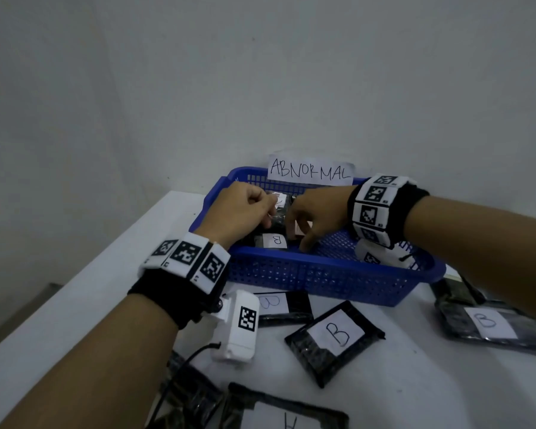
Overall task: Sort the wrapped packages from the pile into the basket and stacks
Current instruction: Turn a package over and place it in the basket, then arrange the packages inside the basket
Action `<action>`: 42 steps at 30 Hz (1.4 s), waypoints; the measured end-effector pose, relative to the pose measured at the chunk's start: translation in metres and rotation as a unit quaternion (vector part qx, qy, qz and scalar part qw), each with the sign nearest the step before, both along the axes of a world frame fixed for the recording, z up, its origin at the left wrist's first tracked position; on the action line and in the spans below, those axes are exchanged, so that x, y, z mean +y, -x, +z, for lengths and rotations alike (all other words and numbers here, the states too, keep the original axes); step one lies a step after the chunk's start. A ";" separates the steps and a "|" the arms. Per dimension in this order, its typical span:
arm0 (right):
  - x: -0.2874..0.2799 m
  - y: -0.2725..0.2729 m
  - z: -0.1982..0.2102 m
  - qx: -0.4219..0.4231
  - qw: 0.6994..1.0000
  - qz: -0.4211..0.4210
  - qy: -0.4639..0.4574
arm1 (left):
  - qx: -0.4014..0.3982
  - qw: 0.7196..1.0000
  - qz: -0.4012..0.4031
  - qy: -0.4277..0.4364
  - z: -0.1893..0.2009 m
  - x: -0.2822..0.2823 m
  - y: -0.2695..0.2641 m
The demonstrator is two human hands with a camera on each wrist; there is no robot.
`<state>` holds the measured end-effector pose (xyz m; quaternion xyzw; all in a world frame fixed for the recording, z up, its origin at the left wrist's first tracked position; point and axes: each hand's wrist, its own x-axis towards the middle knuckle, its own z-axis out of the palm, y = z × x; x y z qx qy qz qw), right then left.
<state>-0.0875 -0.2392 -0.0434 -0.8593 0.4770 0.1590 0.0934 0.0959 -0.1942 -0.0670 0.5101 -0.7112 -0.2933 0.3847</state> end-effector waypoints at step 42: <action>0.221 0.052 0.018 -0.156 0.971 -0.084 0.162 | -0.104 0.981 -0.105 -0.128 0.029 0.121 0.003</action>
